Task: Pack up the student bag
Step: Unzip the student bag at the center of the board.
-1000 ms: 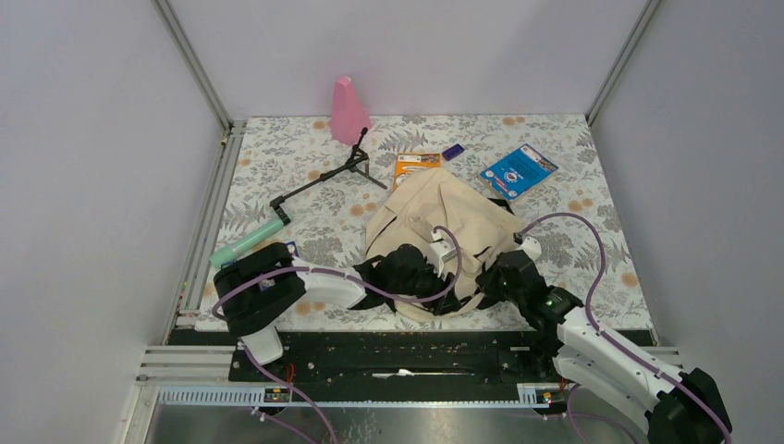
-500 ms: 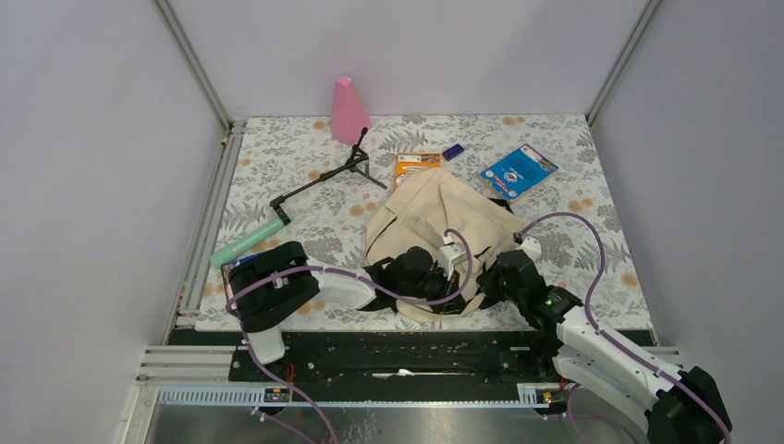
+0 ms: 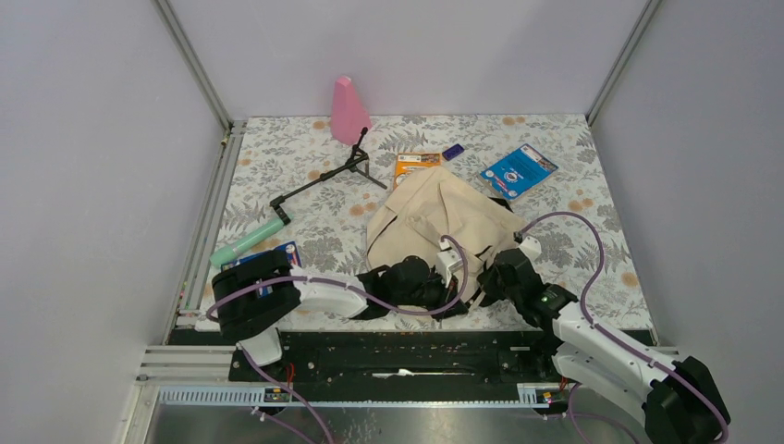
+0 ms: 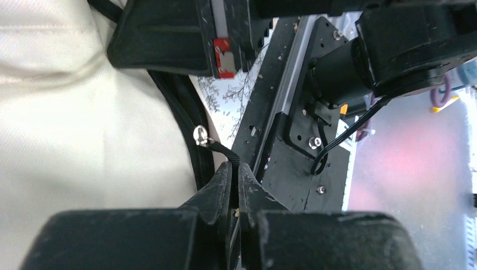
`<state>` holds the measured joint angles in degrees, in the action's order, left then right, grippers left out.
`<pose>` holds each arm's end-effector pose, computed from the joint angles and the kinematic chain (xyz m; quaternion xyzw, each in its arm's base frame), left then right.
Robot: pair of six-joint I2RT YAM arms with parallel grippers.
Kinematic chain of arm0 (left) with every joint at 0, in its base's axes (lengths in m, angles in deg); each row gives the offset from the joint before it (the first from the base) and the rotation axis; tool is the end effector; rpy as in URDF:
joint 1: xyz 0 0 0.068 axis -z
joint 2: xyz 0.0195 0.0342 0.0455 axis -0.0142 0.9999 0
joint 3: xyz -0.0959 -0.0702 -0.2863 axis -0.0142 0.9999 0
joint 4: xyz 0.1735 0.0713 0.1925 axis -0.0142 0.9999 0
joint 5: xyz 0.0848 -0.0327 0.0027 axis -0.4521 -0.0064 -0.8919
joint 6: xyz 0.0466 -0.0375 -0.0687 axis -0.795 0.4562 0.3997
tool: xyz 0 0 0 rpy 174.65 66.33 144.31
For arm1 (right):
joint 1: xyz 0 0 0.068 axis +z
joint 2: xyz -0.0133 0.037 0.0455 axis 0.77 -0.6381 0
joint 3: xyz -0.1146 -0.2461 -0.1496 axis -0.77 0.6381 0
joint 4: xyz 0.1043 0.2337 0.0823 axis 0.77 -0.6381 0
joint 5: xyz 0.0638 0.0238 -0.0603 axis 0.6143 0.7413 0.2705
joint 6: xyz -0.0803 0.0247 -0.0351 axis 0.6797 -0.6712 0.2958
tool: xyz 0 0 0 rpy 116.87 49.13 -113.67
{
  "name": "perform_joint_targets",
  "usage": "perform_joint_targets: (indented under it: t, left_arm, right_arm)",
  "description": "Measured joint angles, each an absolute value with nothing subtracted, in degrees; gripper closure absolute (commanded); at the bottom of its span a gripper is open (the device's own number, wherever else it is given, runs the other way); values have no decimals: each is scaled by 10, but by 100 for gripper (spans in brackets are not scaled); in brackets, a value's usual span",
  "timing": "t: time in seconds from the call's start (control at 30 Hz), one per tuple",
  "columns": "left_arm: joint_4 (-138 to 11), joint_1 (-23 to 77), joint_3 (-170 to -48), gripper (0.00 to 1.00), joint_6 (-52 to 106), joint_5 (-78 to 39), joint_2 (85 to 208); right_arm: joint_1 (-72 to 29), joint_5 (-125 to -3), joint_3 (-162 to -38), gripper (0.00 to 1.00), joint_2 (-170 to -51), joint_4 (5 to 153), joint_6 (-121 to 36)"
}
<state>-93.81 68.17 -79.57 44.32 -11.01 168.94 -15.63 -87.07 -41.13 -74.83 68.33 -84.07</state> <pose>0.1303 -0.3738 0.1827 0.3494 0.7487 -0.4903 0.2774 0.1561 0.0824 0.1620 0.1601 0.8847 0.1908 0.3940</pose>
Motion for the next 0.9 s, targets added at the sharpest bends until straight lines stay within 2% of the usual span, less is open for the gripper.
perform_joint_targets:
  t: [0.37, 0.9]
  left_arm:
    - [-842, 713, -755, 100, 397, -236, 1604]
    - [-770, 716, -729, 100, 389, -362, 1526]
  right_arm:
    - [-156, -890, -412, 100, -787, 728, -856]
    - [-156, -892, -412, 100, -757, 737, -868]
